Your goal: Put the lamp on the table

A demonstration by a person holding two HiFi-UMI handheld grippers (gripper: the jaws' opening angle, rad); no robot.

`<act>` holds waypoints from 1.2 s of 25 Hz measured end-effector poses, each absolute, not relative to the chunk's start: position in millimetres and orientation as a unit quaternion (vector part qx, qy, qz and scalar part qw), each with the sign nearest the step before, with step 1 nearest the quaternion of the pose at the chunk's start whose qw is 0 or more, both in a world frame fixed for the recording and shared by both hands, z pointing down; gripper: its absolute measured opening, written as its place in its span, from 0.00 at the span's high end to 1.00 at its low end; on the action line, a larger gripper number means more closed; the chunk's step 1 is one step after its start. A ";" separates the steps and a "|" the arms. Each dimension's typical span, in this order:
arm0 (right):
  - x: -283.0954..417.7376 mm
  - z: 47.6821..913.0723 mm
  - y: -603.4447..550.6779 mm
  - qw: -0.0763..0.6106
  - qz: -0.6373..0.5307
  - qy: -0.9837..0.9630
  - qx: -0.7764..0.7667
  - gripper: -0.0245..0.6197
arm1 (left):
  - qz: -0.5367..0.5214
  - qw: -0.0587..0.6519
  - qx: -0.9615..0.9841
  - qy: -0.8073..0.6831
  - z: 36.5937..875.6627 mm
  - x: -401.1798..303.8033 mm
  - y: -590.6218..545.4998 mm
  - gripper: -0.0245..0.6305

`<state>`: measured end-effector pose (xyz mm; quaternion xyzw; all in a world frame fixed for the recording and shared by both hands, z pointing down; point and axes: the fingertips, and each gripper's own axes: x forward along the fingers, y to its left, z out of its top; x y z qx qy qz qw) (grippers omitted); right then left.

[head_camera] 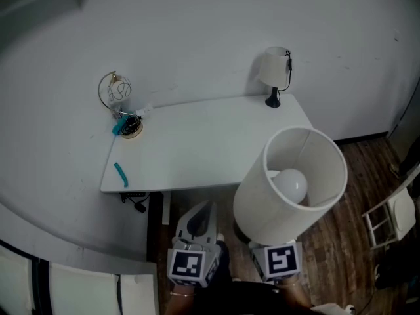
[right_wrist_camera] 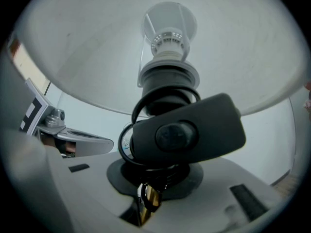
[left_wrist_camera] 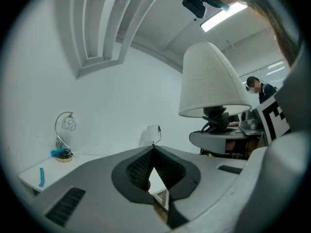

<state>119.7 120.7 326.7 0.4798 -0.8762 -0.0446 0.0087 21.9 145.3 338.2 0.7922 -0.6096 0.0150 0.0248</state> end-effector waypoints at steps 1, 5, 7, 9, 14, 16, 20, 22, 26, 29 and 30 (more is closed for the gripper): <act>118.5 326.6 115.3 0.009 -0.044 -0.877 0.479 0.87 | 0.015 0.026 0.791 -0.611 337.3 20.1 139.8 0.96; 111.6 326.3 95.7 0.010 -0.049 -0.878 0.475 0.87 | 0.012 0.027 0.788 -0.615 337.6 13.2 119.2 0.96; 107.4 327.0 86.3 0.013 -0.051 -0.878 0.475 0.87 | 0.012 0.030 0.787 -0.616 337.9 9.1 108.4 0.96; 103.6 326.0 75.6 0.013 -0.052 -0.878 0.475 0.87 | 0.011 0.028 0.788 -0.615 335.6 5.4 95.8 0.96; 100.1 323.7 52.0 0.011 -0.054 -0.877 0.477 0.87 | 0.011 0.023 0.790 -0.613 330.5 0.5 68.3 0.96; 100.0 323.7 41.8 0.012 -0.054 -0.876 0.479 0.87 | 0.012 0.020 0.791 -0.611 328.7 0.3 57.9 0.96; 95.7 323.9 21.4 0.013 -0.057 -0.874 0.483 0.87 | 0.014 0.017 0.793 -0.609 326.5 -3.8 39.2 0.96; 91.9 324.3 12.4 0.015 -0.059 -0.873 0.483 0.87 | 0.015 0.019 0.794 -0.608 326.5 -6.6 30.3 0.96; 84.1 326.1 -5.0 0.020 -0.059 -0.873 0.483 0.87 | 0.017 0.022 0.796 -0.605 328.2 -12.8 11.6 0.96; 80.2 329.0 -15.1 0.020 -0.055 -0.872 0.486 0.87 | 0.020 0.026 0.797 -0.603 331.6 -17.6 0.9 0.96; 78.5 330.3 -18.3 0.022 -0.054 -0.871 0.488 0.87 | 0.020 0.027 0.798 -0.602 332.4 -19.6 -2.5 0.96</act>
